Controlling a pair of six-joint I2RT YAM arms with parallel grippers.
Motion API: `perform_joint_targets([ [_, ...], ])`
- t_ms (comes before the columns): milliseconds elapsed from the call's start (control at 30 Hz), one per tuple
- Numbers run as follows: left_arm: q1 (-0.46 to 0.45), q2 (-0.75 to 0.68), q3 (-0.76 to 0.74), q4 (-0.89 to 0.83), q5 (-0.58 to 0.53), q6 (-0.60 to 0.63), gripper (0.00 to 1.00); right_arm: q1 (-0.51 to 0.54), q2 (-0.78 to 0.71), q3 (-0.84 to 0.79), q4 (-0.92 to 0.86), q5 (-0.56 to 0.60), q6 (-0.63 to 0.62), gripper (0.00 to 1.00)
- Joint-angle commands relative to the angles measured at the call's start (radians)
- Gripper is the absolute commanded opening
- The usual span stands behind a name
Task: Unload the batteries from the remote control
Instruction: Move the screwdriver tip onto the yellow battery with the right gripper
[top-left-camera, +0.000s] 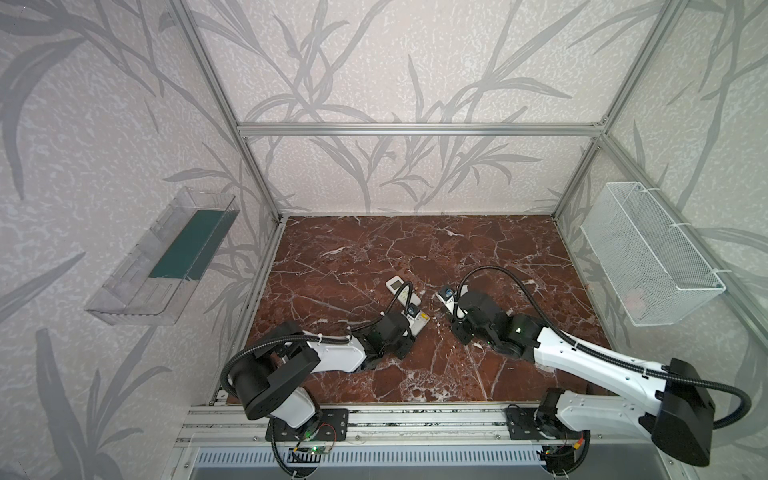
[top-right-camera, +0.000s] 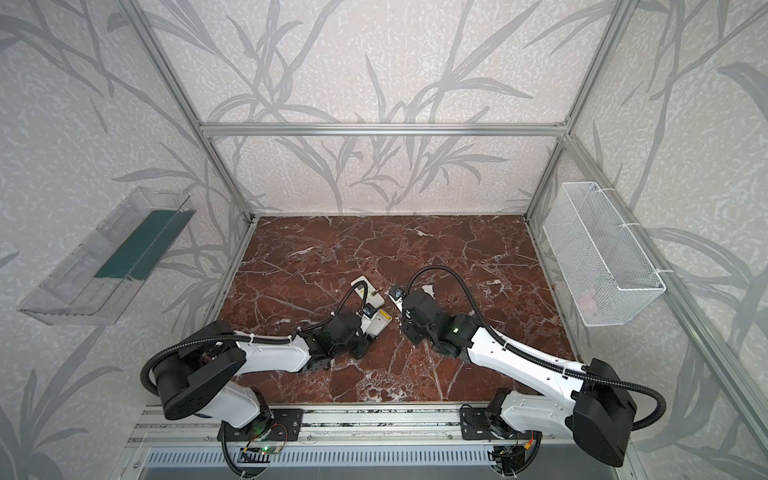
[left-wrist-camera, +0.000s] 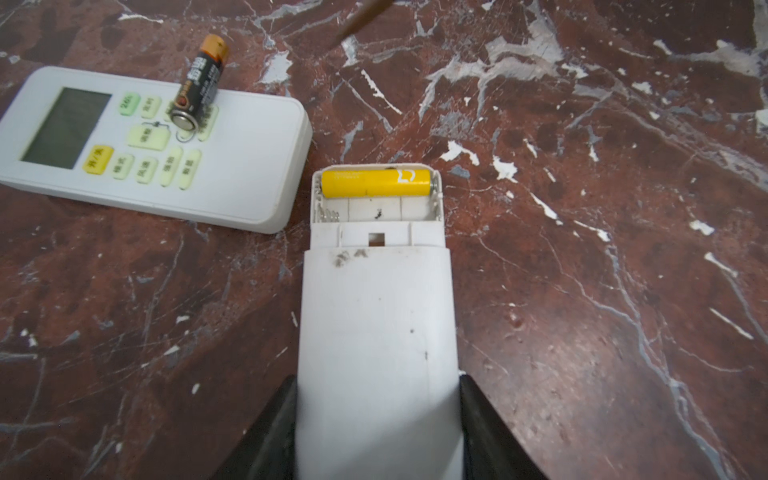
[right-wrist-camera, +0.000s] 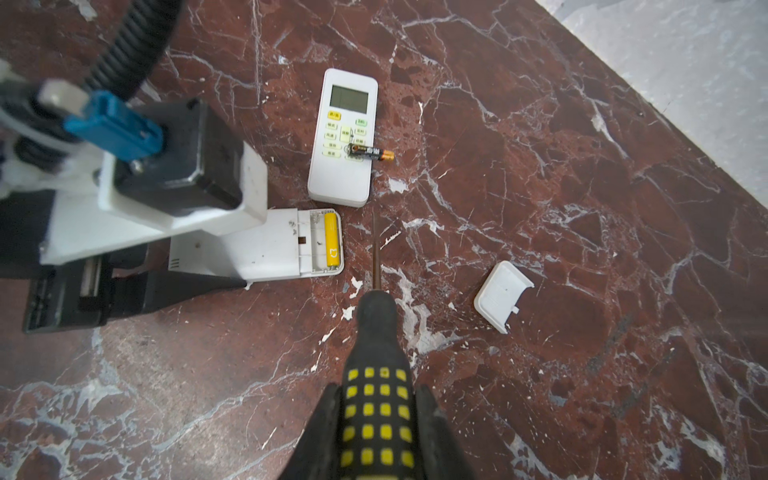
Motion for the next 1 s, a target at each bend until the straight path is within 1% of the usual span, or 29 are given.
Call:
perform_joint_targets([
  [0,-0.029,0.056,-0.046,-0.12,0.096,0.01,0.36,-0.013,0.014,0.045,0.069,-0.025,0.009,0.0],
  [167,-0.029,0.049,-0.057,-0.11,0.091,0.003,0.36,-0.036,0.045,0.065,0.098,-0.067,0.012,0.0],
  [300,-0.029,0.044,-0.059,-0.105,0.09,0.004,0.36,-0.038,0.055,0.081,0.052,-0.073,0.02,0.0],
  [467,-0.029,0.045,-0.059,-0.105,0.089,0.004,0.36,-0.037,-0.024,0.032,-0.027,-0.069,0.067,0.0],
  [567,-0.029,0.043,-0.061,-0.106,0.087,0.002,0.36,-0.035,-0.07,0.006,-0.086,-0.098,0.073,0.0],
  [733,-0.029,0.044,-0.05,-0.115,0.087,0.0,0.36,-0.004,-0.092,-0.008,-0.15,-0.093,0.102,0.0],
  [967,-0.029,0.032,-0.038,-0.138,0.096,0.007,0.37,0.054,-0.059,-0.011,-0.135,-0.105,0.164,0.0],
])
